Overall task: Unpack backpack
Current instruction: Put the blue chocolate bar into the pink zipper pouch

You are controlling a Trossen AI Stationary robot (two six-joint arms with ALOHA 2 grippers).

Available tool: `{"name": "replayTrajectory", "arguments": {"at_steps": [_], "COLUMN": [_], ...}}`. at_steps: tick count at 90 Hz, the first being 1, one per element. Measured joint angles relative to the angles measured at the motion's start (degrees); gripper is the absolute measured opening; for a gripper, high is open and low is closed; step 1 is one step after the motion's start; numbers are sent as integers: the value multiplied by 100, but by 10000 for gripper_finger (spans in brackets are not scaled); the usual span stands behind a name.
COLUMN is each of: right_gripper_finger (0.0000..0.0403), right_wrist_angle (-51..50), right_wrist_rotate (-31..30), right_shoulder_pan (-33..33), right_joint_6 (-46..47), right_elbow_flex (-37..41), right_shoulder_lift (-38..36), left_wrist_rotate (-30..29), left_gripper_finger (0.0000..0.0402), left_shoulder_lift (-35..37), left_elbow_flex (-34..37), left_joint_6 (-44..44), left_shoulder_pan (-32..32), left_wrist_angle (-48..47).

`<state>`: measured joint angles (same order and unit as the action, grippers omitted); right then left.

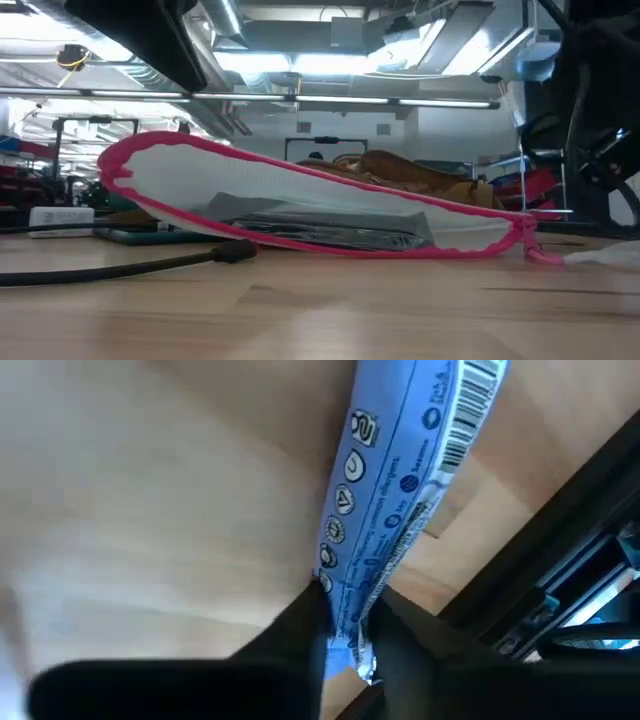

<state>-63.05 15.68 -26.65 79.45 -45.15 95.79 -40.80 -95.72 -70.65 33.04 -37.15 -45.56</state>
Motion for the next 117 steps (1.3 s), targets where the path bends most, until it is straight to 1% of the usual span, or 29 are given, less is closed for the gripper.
{"name": "replayTrajectory", "arguments": {"at_steps": [13, 30, 41, 64, 69, 74, 79, 86, 99, 107, 117], "right_gripper_finger": [9, 7, 5, 3, 3, 3, 3, 3, 3, 3, 3], "right_wrist_angle": [-83, -919, -1406, -1291, -1062, -711, -226, 547, 1649, 1927, 2051], "right_wrist_rotate": [-5, -126, -514, -1572, -1793, -2068, -2312, -2453, -2474, -2511, -2611], "right_shoulder_pan": [0, 2, 2, 0, 0, 0, 0, 0, 0, 0, 0], "right_joint_6": [-25, -27, -44, -309, -473, -692, -982, -1428, -2043, -2287, -2454], "right_elbow_flex": [-129, -520, -969, -2119, -2350, -2526, -2647, -2697, -2697, -2697, -2697], "right_shoulder_lift": [0, 0, 0, 0, 0, 0, 0, 0, 0, 0, 0], "left_wrist_rotate": [-2, -2, -12, 47, 243, 484, 714, 917, 816, 778, 516], "left_gripper_finger": [54, 54, 54, 54, 54, 54, 54, 54, 54, 54, 54], "left_shoulder_lift": [0, 0, 0, -24, -51, -89, -94, -95, -98, -98, -98], "left_elbow_flex": [0, 0, 0, 0, 12, 102, 268, 539, 893, 990, 1013], "left_joint_6": [0, 0, -24, -1101, -1415, -1692, -1989, -2307, -2424, -2455, -2638], "left_shoulder_pan": [0, 0, 2, 0, -4, 4, 7, 37, 48, 45, 42], "left_wrist_angle": [0, 2, 2, 216, 360, 709, 1021, 1480, 1756, 1902, 1967]}}
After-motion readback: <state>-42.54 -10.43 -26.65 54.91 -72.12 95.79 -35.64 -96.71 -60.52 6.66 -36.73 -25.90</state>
